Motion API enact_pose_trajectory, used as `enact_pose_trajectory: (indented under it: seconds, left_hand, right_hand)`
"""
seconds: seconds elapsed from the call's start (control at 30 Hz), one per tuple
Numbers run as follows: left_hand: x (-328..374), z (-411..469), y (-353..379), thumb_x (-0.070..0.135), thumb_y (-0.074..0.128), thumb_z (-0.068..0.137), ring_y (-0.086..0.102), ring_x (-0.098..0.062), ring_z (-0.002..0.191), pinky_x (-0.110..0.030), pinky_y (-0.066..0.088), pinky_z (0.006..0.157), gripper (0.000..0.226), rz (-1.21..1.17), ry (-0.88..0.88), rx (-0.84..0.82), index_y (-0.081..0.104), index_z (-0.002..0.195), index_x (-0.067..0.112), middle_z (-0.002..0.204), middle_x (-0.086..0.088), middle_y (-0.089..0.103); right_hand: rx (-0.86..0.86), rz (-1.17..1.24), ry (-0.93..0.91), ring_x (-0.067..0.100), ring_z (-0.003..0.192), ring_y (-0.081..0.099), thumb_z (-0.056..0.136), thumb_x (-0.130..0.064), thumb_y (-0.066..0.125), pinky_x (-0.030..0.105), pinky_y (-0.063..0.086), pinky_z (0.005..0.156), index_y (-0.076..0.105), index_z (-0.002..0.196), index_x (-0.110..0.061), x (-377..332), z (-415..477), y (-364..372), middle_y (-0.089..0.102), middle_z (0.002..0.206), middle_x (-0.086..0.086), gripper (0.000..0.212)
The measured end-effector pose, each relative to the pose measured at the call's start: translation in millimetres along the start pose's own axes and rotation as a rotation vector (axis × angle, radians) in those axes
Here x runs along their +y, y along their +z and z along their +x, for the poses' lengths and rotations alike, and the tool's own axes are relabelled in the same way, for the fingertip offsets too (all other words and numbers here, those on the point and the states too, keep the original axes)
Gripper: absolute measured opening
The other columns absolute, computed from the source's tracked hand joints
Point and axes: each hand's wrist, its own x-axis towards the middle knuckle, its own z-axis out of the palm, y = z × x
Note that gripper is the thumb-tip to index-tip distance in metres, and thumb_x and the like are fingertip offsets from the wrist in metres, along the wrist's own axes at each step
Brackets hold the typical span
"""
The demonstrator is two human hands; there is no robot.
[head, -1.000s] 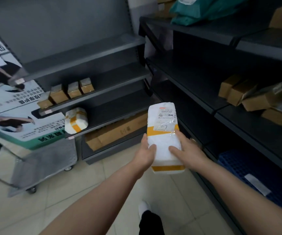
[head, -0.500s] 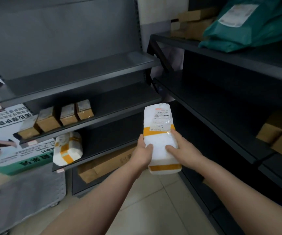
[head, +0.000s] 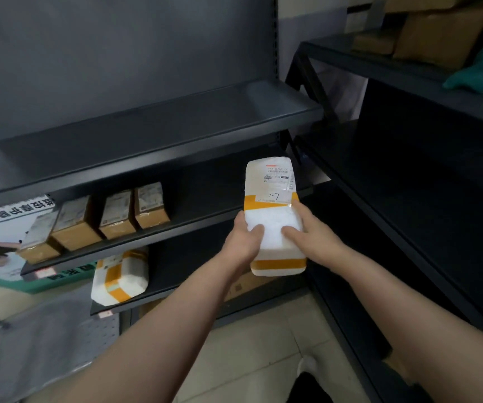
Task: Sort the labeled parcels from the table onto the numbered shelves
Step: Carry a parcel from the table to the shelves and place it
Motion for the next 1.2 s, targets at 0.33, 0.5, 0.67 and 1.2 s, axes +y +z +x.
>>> enact_pose_trajectory:
  seconds: [0.33,0.5,0.67,1.2]
  left_hand:
    - [55,120,19,0.029,0.074,0.083,0.053,-0.017,0.119,-0.044,0.049,0.1,0.079,0.0,0.076,-0.066,0.024,0.144,0.032,0.132,0.007,0.049]
    - [53,156,38,0.016,0.072,0.085,0.051,-0.012,0.115,-0.02,0.046,0.089,0.081,0.126,0.137,-0.054,0.021,0.147,0.027,0.128,0.007,0.05]
    - [59,187,50,0.019,0.069,0.089,0.061,-0.018,0.109,-0.02,0.049,0.085,0.058,0.101,0.211,0.095,0.037,0.138,0.013,0.119,-0.001,0.059]
    - [76,251,54,0.021,0.055,0.098,0.053,-0.027,0.122,-0.038,0.045,0.103,0.063,0.099,0.044,0.155,0.024,0.153,0.022,0.137,-0.008,0.053]
  right_hand:
    - [-0.054,0.06,-0.04,0.019,0.136,0.036,0.093,-0.033,0.058,0.035,0.035,0.109,0.036,0.148,-0.026,20,140,-40,0.031,0.152,0.001,0.059]
    - [-0.003,0.048,-0.045,0.02,0.129,0.044,0.088,-0.019,0.067,0.031,0.042,0.1,0.045,0.142,-0.023,44,170,-52,0.041,0.144,0.004,0.058]
    - [0.091,0.124,-0.039,0.02,0.126,0.046,0.088,-0.027,0.067,0.029,0.042,0.095,0.044,0.141,-0.027,46,201,-53,0.042,0.143,0.003,0.058]
    - [0.158,0.144,0.027,0.024,0.118,0.056,0.092,-0.026,0.06,0.046,0.048,0.098,0.045,0.138,-0.026,53,265,-56,0.058,0.131,0.006,0.048]
